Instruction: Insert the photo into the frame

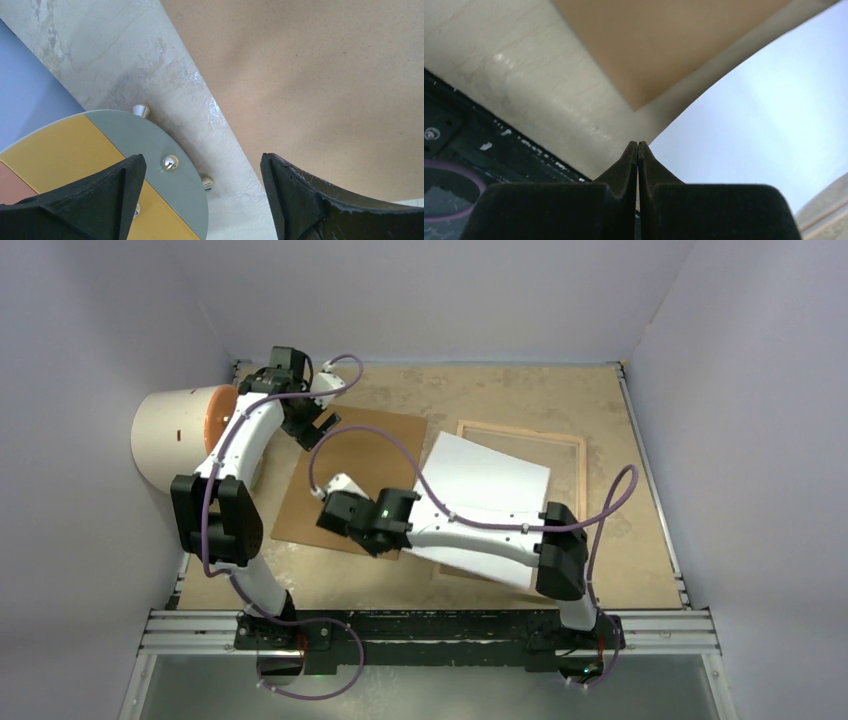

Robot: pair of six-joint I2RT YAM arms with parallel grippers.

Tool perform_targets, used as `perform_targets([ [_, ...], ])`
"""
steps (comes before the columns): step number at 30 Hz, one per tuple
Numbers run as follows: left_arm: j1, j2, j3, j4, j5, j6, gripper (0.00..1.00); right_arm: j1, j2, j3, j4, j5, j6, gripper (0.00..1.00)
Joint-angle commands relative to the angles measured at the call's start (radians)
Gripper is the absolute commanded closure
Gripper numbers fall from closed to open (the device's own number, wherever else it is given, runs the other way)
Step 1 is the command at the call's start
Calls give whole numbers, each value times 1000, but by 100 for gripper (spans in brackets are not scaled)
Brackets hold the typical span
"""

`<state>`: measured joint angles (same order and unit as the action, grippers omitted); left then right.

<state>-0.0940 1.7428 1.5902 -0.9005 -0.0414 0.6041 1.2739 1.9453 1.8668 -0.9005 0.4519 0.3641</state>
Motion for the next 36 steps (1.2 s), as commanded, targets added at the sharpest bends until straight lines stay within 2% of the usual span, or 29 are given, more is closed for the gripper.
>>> perform_targets([
  [1,-3,-37,-12,27,-7,-1,9,33,-117,-104,118,-18,119,100],
  [7,-4,-39,-40,38,-3,2,9,43,-208,-432,383,-25,197,100],
  [12,-4,-41,-61,44,-1,5,9,43,-235,-508,371,28,271,100],
  [13,-4,-42,-65,43,1,6,9,42,-238,-501,369,61,287,91],
  [14,-3,-43,-69,43,4,5,9,41,-239,-486,363,103,317,73],
  [17,0,-43,-80,38,16,2,8,33,-192,-411,318,221,395,54],
  [19,7,-43,-87,33,31,3,8,34,-126,-343,260,274,412,34],
  [21,15,-42,-95,31,34,9,8,51,-78,-311,236,290,357,26],
  [27,18,-36,-114,37,37,13,7,178,-97,-505,419,201,65,22],
  [30,17,-30,-112,33,48,11,6,218,-99,-567,447,158,-23,25],
  [36,17,-11,-93,3,77,5,5,268,-89,-619,444,189,-124,24],
])
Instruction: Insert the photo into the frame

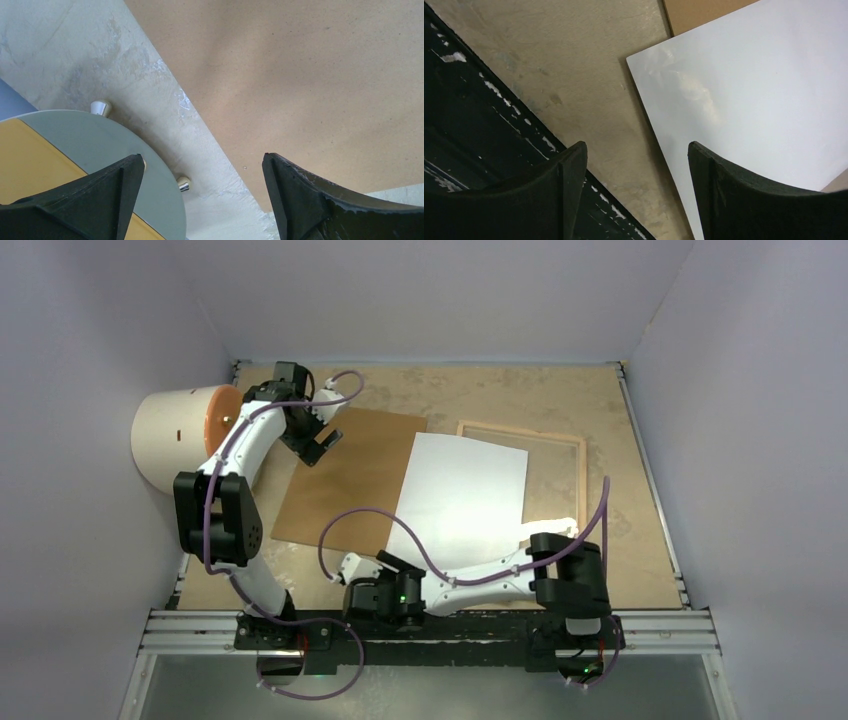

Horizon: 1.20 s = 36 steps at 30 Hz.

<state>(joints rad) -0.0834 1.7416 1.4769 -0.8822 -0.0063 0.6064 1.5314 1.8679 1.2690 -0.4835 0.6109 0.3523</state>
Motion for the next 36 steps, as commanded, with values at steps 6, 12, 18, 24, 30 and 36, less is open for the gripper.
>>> perform_targets([
  [6,7,-3,30,-26,56,-3,4,18,34,-75,32,103,-151,28],
  [12,7,9,59,-43,58,-4,3,18,79,-105,70,206,-178,37],
  [18,7,19,89,-59,60,-4,3,30,119,-112,55,289,-185,41],
  [24,6,21,114,-71,65,-8,2,71,156,-120,-9,339,-133,37],
  [30,2,25,131,-80,65,-13,2,78,196,-115,-34,427,-73,42],
  [36,1,31,133,-80,57,-16,2,76,164,-112,-37,528,-36,73],
])
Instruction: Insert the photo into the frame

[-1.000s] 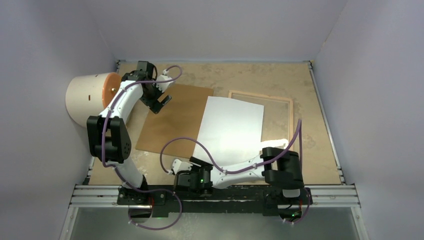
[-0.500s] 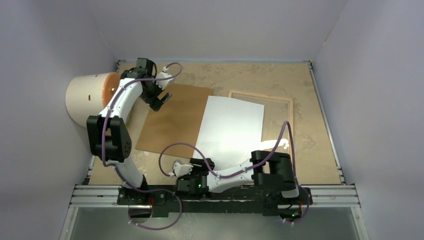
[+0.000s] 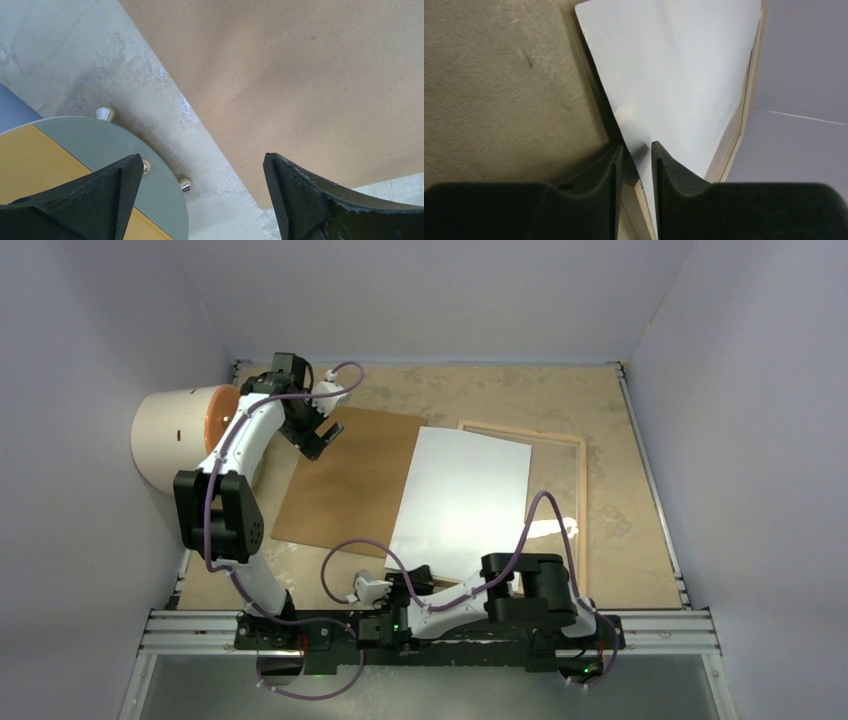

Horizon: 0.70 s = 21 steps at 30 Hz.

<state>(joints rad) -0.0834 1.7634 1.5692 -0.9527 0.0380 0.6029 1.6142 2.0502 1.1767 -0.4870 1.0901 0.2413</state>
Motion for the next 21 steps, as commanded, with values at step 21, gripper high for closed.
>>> perform_targets([
  [21,-30,6,80,-31,0,-22,2,-135,-387,-95,-141,-88,257,100],
])
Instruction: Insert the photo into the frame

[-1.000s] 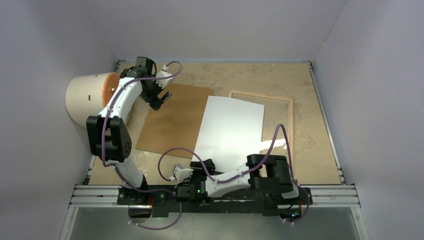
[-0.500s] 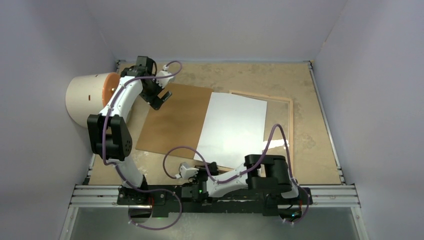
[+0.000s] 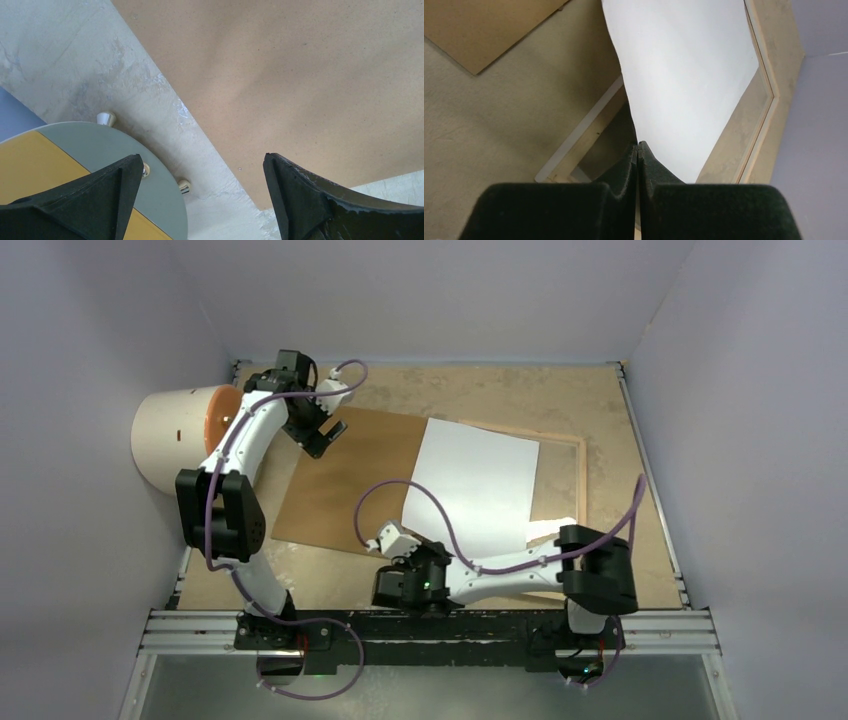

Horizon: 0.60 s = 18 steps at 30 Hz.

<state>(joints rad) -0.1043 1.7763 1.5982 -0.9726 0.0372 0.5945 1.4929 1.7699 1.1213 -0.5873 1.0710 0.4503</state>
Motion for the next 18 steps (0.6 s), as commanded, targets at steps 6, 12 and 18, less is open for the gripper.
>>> perform_targets([
  [6,-17,-3,52,-10,5,-21,2,-40,-220,-83,-56,-146,62,100],
  [12,-18,4,55,-2,8,-22,2,-45,-174,-42,-259,-119,238,100],
  [18,-20,7,54,-1,17,-22,2,-45,-198,-33,-358,-133,328,100],
])
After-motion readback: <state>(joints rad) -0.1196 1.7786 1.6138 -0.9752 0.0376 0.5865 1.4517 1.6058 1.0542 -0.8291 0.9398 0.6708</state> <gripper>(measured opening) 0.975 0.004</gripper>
